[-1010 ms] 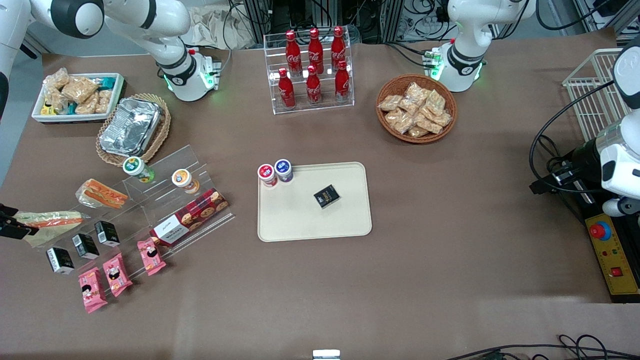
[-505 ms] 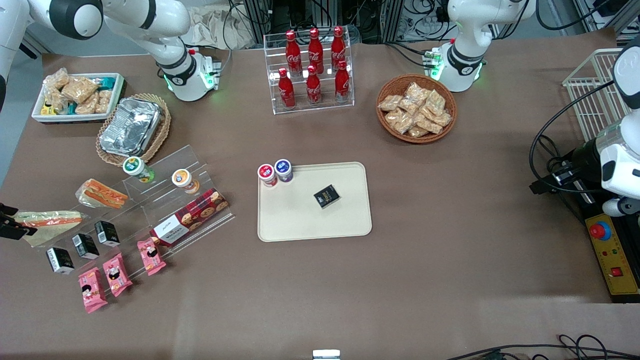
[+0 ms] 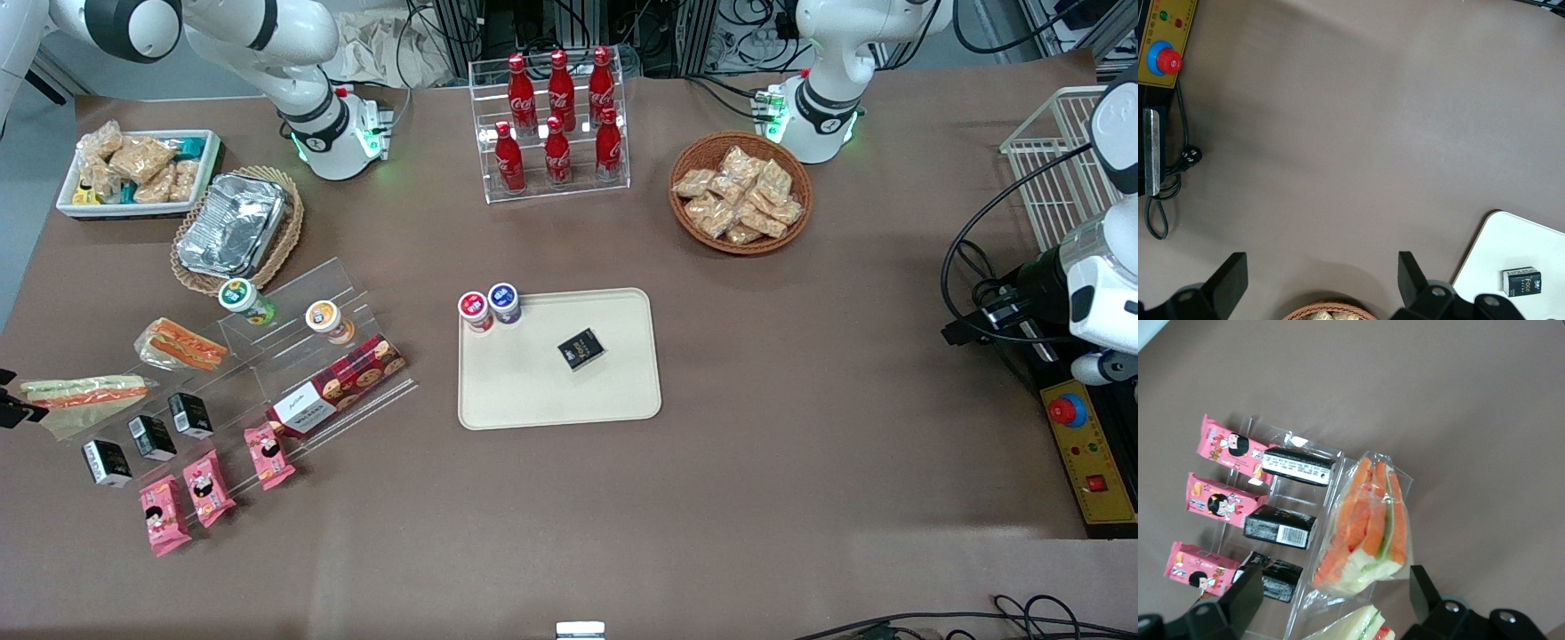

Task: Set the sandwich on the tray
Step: 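Lower the open right gripper around the wrapped triangle sandwich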

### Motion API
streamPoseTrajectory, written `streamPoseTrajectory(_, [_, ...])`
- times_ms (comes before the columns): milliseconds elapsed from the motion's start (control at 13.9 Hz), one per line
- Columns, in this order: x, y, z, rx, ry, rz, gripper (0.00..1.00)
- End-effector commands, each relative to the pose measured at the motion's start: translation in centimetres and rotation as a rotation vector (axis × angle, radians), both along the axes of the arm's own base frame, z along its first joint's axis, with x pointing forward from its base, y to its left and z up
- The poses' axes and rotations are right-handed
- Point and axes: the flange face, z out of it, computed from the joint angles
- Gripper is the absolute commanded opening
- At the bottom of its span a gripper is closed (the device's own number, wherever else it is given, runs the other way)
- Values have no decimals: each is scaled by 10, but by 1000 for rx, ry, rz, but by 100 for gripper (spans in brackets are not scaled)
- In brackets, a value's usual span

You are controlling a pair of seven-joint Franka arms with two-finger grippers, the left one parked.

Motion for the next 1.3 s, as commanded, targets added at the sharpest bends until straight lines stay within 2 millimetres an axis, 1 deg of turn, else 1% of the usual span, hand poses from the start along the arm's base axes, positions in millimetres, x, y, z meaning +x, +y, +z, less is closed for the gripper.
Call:
streamPoseTrajectory(0, [-3, -3, 15, 23, -47, -30, 98])
streamPoseTrajectory(361, [-7, -6, 4, 38, -29, -32, 98])
streamPoseTrajectory(433, [-9, -13, 0, 37, -27, -44, 98])
streamPoseTrajectory(505, [-10, -17, -6, 41, -21, -50, 98])
streamPoseTrajectory(577, [-9, -17, -9, 60, -30, -56, 98])
streamPoseTrajectory(722, [-11, -18, -24, 85, -31, -73, 97])
streamPoseTrajectory(866, [-12, -19, -34, 74, -39, -80, 97])
streamPoseTrajectory(1082, [-7, -19, -36, 56, -60, -77, 97])
streamPoseTrajectory(1227, [-6, -20, -40, 51, -61, -79, 97])
